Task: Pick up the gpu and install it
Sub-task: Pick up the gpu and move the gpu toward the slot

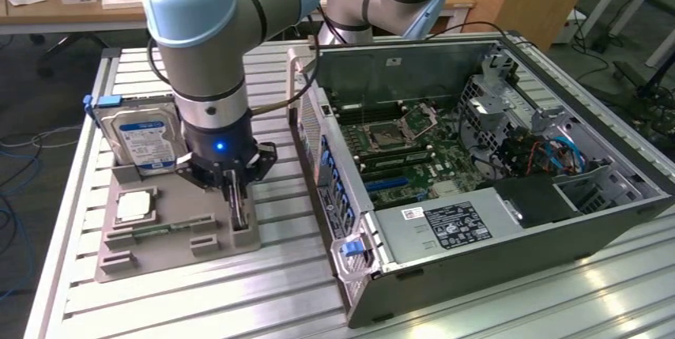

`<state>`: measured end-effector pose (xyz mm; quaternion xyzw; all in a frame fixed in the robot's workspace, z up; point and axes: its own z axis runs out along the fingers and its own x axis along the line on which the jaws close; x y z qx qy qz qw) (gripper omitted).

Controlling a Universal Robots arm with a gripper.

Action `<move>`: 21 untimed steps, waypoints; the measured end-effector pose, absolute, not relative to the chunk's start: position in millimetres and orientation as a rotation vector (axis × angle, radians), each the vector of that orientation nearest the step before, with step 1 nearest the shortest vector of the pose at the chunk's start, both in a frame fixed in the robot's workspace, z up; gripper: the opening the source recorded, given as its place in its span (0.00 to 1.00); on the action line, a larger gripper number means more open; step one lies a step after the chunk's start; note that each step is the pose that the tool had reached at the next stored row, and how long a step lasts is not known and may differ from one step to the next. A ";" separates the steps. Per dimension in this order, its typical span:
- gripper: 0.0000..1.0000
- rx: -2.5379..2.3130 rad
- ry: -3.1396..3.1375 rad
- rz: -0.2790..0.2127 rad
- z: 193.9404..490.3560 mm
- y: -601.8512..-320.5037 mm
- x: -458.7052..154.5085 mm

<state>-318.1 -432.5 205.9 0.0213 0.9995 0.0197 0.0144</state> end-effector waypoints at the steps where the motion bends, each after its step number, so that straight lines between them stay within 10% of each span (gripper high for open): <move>1: 0.33 0.066 3.111 0.061 205.9 -432.4 -317.8; 21: 0.28 0.066 3.112 0.061 208.1 -432.4 -316.3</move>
